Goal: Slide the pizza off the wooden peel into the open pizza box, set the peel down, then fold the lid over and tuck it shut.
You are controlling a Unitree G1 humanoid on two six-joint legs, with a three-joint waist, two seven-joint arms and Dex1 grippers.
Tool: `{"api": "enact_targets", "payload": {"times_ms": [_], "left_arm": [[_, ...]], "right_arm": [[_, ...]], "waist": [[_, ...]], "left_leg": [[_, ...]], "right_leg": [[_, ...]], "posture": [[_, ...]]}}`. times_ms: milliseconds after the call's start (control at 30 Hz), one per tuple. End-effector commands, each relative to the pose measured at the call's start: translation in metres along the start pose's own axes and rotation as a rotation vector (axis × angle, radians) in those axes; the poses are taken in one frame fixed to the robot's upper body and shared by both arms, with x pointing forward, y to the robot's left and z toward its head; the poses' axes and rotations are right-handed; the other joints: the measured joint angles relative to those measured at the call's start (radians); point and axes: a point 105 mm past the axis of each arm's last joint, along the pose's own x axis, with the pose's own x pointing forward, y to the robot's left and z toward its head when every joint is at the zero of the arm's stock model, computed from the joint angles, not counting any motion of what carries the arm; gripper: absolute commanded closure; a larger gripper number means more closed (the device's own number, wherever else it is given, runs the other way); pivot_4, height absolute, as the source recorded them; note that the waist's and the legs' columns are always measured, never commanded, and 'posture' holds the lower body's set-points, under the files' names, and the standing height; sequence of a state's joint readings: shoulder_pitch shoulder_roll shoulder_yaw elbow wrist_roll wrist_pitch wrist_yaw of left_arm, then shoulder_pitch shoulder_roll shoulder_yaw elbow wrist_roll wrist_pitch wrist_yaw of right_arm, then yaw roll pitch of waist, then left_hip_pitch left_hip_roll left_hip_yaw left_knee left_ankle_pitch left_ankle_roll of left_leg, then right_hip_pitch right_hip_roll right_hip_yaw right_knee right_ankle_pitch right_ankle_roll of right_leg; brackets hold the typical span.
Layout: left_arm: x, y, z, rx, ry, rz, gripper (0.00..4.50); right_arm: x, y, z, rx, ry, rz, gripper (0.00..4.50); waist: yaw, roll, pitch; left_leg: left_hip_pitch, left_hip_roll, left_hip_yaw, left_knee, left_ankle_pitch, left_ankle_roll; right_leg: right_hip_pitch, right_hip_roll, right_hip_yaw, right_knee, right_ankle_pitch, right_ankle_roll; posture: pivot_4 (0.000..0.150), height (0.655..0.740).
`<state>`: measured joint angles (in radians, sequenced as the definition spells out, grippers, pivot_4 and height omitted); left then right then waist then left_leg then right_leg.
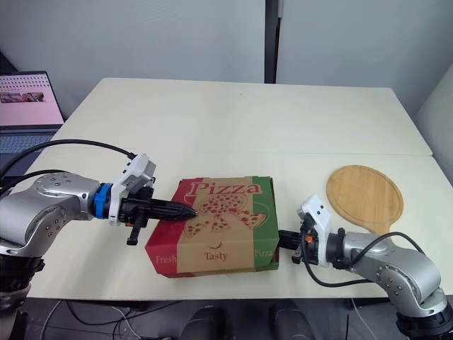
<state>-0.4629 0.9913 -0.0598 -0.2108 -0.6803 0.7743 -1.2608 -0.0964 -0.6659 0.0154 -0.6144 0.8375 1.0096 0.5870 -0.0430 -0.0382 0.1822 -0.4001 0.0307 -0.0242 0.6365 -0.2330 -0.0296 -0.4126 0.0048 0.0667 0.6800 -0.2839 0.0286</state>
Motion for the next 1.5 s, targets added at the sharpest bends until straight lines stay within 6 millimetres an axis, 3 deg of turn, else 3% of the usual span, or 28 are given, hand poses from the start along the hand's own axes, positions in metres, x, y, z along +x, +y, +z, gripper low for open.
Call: {"api": "enact_targets", "payload": {"times_ms": [33,167,267,333,433,600,767,967,1500], "left_arm": [[-0.001,-0.002,0.004,0.041,0.004,0.008,4.47],[-0.001,-0.001,0.000,0.040,0.015,0.011,4.47],[-0.003,0.001,0.002,0.046,0.014,0.014,4.49],[-0.004,0.002,0.003,0.049,0.014,0.010,4.50],[-0.002,0.001,0.006,0.074,0.023,-0.018,4.50],[0.004,0.000,0.010,0.103,0.036,-0.063,4.50],[0.009,-0.001,0.012,0.124,0.048,-0.094,4.50],[0.017,-0.008,0.012,0.148,0.065,-0.156,4.50],[0.024,-0.008,-0.011,0.178,0.151,-0.183,4.50]], "right_arm": [[-0.010,0.005,0.005,-0.117,0.003,-0.022,4.50],[-0.031,0.002,0.013,-0.215,0.011,-0.061,4.50],[-0.054,-0.013,0.027,-0.322,0.009,-0.152,4.32],[-0.062,-0.017,0.038,-0.349,-0.028,-0.175,3.90],[-0.066,-0.002,0.064,-0.389,-0.094,-0.101,2.87],[-0.044,0.032,0.070,-0.478,-0.084,0.059,1.10],[-0.029,0.046,0.059,-0.555,-0.020,0.126,1.10],[-0.014,0.032,0.051,-0.689,0.032,0.064,1.10],[-0.010,0.031,0.043,-0.715,0.022,0.050,1.10]], "waist": [[0.001,0.000,0.000],[0.002,0.000,0.000],[0.004,0.000,0.000],[0.004,0.000,0.000],[0.002,0.001,0.000],[0.005,0.001,0.000],[0.010,0.001,0.000],[0.010,0.001,0.000],[0.010,0.001,0.000]], "left_leg": [[0.000,0.000,0.000,0.000,0.000,0.000],[0.000,0.000,0.000,0.002,0.000,0.000],[0.000,0.000,0.000,0.004,0.000,0.000],[0.001,0.000,0.000,0.005,0.000,0.000],[0.001,0.000,0.000,0.006,0.000,0.000],[0.000,0.000,-0.001,0.007,0.000,0.000],[0.000,0.000,-0.001,0.007,0.000,0.000],[0.000,0.000,0.000,0.008,0.000,0.000],[0.000,0.000,0.000,0.008,0.000,0.000]], "right_leg": [[0.000,0.000,0.000,0.000,0.000,0.000],[0.001,0.000,0.000,0.000,0.000,0.000],[0.002,0.000,-0.001,0.000,0.001,0.001],[0.003,0.000,-0.001,0.000,0.001,0.002],[0.003,0.000,0.000,0.000,0.001,0.002],[0.004,0.000,-0.001,0.000,0.002,0.003],[0.004,0.000,0.000,0.000,0.002,0.003],[0.004,0.000,0.000,0.000,0.002,0.003],[0.004,0.000,0.000,0.000,0.002,0.003]], "posture": [[0.150,0.7306],[0.150,0.7306],[0.150,0.7306],[0.150,0.7306],[0.150,0.7306],[0.150,0.7306],[0.150,0.7306],[0.150,0.7306],[0.150,0.7306]]}}
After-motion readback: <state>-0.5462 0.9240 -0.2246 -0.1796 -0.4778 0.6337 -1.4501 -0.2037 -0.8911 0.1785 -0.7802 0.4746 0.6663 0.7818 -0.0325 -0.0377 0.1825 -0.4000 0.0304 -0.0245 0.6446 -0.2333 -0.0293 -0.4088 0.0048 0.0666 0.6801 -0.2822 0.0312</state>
